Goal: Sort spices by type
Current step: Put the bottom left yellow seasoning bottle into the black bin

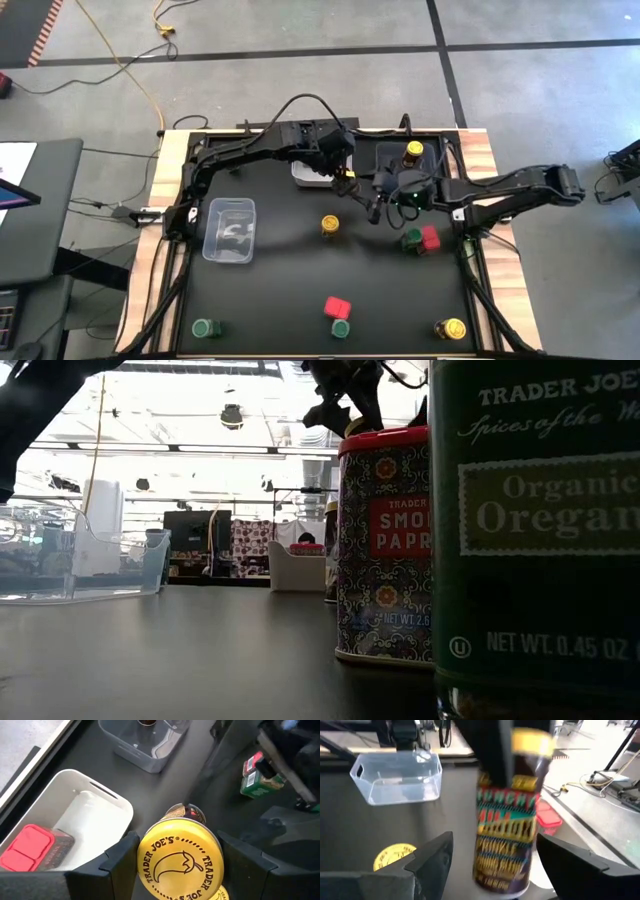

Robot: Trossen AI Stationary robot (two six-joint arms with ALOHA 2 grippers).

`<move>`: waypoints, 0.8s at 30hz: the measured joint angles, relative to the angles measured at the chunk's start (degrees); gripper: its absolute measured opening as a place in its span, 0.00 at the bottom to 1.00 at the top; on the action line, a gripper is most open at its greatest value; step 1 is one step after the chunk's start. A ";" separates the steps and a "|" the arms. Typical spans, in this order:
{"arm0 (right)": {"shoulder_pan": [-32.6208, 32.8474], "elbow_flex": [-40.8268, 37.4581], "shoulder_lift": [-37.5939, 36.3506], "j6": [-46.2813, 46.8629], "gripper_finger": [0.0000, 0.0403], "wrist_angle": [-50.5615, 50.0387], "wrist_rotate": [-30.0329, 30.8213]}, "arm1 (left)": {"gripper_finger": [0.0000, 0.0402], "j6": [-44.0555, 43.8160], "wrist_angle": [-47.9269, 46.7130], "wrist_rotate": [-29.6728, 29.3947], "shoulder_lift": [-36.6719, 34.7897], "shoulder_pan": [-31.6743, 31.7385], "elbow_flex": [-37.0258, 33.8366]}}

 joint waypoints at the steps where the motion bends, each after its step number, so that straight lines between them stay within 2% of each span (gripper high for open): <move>1: 0.00 0.30 -0.22 0.02 0.80 0.16 0.28 | 0.58 -0.01 -0.04 0.00 0.00 0.02 0.00; 5: -0.11 0.39 -0.79 -0.20 0.80 -0.33 3.25 | 0.58 -0.25 0.00 -0.10 0.00 0.14 0.00; 24: -1.01 0.30 2.10 1.40 0.80 -2.14 4.28 | 0.58 -3.46 2.93 -0.27 0.00 0.13 -0.02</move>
